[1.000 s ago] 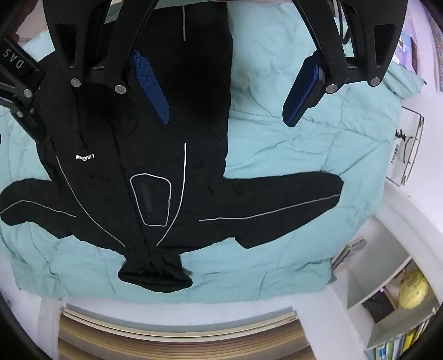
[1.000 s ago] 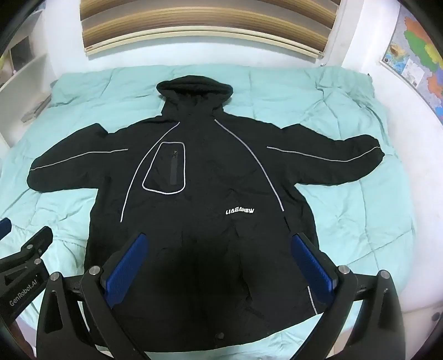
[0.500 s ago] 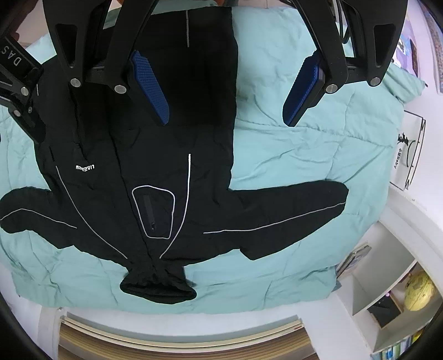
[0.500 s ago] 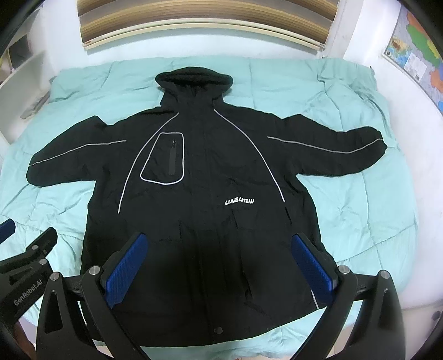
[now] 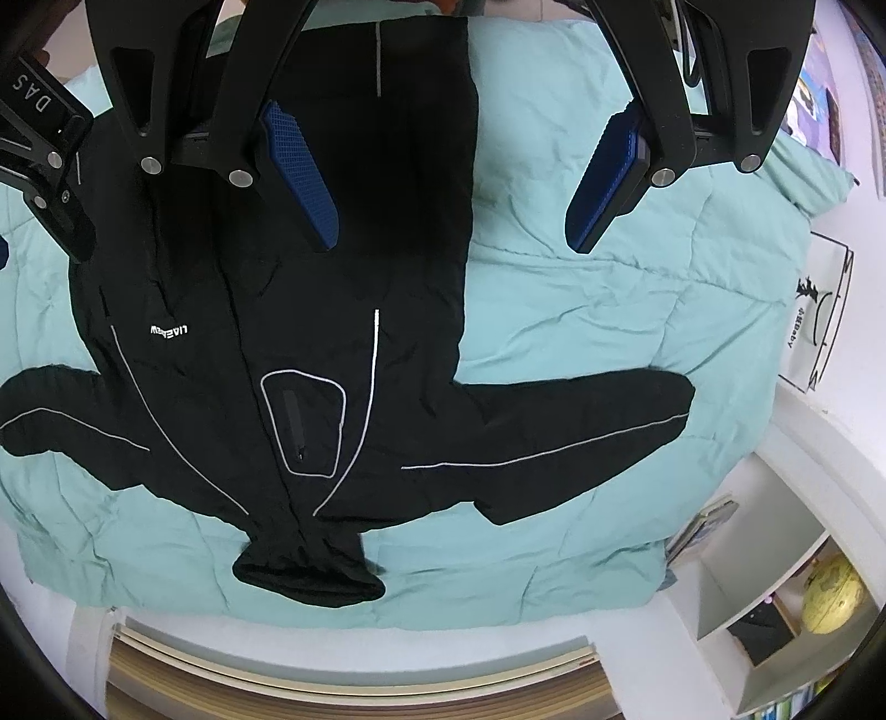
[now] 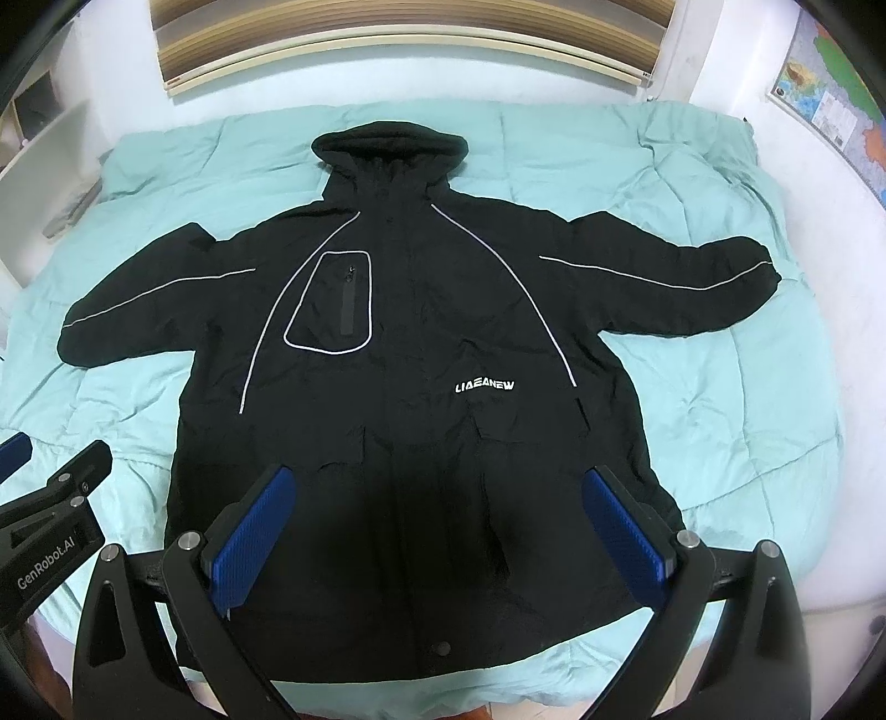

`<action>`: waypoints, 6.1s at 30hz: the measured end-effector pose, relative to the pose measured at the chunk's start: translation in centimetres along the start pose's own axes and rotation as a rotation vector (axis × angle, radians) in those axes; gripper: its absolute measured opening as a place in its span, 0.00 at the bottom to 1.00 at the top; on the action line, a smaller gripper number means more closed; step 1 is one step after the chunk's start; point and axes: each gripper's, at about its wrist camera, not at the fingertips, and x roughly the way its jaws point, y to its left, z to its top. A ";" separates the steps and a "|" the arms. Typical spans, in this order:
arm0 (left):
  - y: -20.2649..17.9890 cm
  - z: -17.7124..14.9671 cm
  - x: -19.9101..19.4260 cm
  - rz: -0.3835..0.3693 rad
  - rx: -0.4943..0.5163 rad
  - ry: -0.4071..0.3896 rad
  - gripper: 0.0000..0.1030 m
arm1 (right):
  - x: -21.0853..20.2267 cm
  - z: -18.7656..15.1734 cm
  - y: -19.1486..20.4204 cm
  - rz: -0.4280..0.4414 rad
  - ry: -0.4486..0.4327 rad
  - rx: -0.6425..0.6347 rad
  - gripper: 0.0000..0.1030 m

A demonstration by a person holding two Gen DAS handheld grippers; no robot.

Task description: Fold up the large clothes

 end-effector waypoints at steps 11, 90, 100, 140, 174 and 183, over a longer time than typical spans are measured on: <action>0.3 0.1 0.4 -0.001 -0.003 0.015 0.83 | 0.6 0.0 0.2 0.013 0.016 -0.004 1.00; 44.4 9.6 38.4 -0.185 -0.915 -0.038 0.83 | 18.3 10.5 29.4 0.183 0.156 -0.429 1.00; 44.6 8.7 37.0 -0.140 -0.922 -0.028 0.83 | 19.5 11.1 30.0 0.175 0.177 -0.436 1.00; 38.3 9.2 25.0 -0.151 -0.642 -0.287 0.05 | 31.5 16.8 30.7 0.276 0.266 -0.226 0.88; 34.4 12.6 23.5 -0.265 -0.588 -0.354 0.16 | 25.8 17.4 26.0 0.286 0.181 -0.195 0.88; 16.1 18.8 21.3 -0.480 -0.244 -0.327 0.15 | 22.1 16.9 18.5 0.218 0.089 -0.131 0.88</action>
